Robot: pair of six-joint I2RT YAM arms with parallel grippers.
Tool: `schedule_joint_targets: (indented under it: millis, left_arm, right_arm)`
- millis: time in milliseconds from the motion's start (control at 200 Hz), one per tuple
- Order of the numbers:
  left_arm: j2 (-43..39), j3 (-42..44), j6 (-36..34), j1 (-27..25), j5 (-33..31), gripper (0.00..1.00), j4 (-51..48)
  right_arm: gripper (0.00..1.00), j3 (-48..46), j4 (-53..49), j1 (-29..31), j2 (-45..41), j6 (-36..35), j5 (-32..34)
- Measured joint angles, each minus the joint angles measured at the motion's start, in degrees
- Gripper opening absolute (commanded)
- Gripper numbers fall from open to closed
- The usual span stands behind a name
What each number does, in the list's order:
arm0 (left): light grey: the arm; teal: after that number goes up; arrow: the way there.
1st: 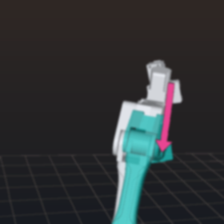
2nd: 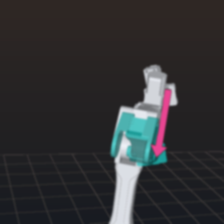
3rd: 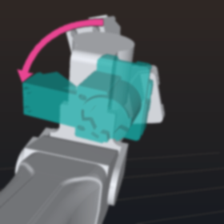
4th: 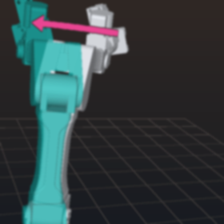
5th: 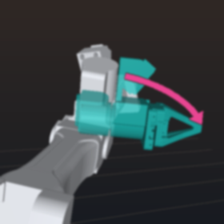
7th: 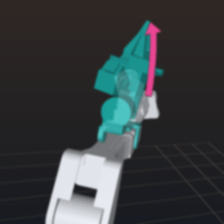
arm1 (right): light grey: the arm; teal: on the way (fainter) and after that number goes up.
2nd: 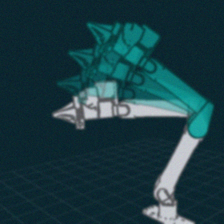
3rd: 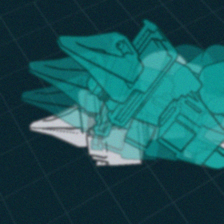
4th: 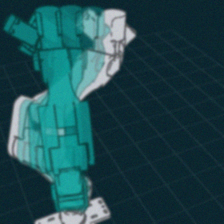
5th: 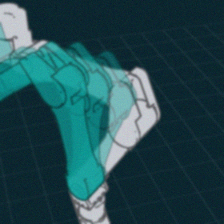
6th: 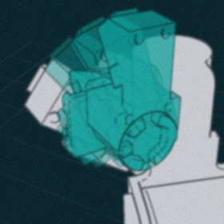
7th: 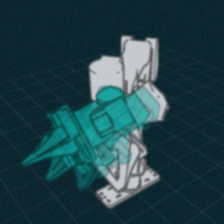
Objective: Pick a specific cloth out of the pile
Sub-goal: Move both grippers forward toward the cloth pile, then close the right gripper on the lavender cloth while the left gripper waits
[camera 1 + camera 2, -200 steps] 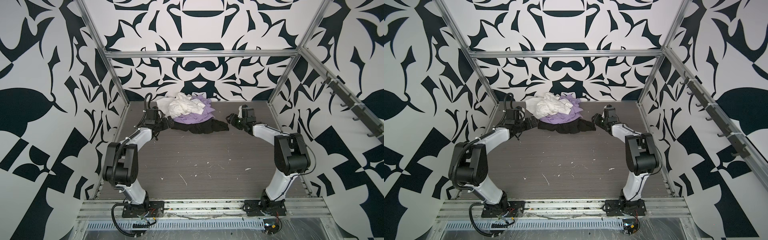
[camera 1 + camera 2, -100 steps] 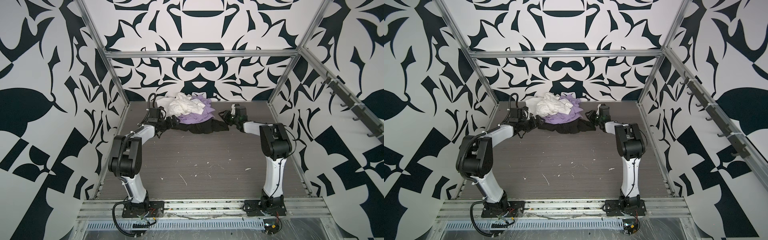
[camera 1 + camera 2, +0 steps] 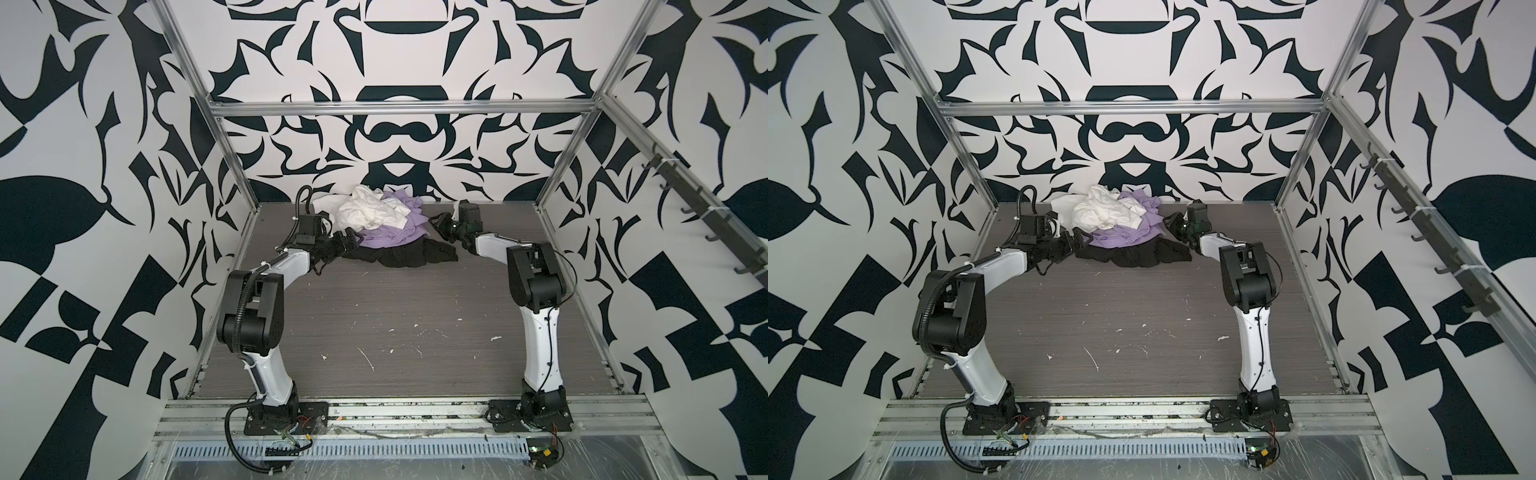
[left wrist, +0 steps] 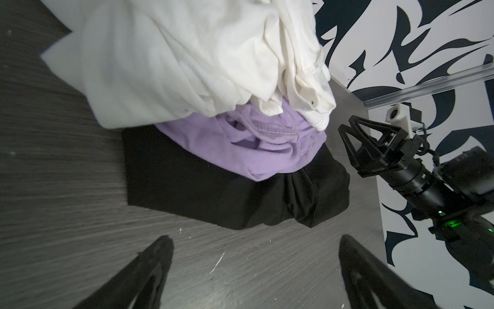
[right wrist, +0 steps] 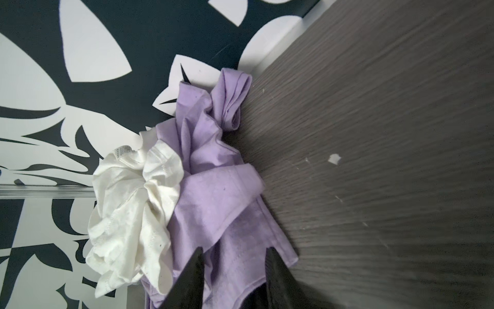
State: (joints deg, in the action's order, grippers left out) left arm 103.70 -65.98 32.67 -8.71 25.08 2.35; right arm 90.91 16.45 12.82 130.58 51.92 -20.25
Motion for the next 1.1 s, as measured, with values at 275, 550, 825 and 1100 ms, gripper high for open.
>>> schedule_joint_targets:
  millis: [275,550,825,1100]
  left_arm:
    - [-0.02,1.64,1.03,0.00,-1.11,0.99,1.60]
    - [-0.02,1.75,2.14,0.00,-2.12,0.99,1.68]
    - [-0.02,1.77,2.93,0.00,-2.10,0.99,1.68]
    - [-0.02,1.77,3.21,0.00,-2.01,0.99,1.70]
  right_arm:
    - [0.49,4.31,-2.91,1.44,2.84,-1.01,0.44]
    - [0.50,5.57,-2.93,2.01,5.55,-0.70,0.66]
    - [0.50,7.10,-2.86,3.30,6.12,-0.33,1.03]
    - [0.54,8.94,-2.84,4.61,6.14,0.11,1.03]
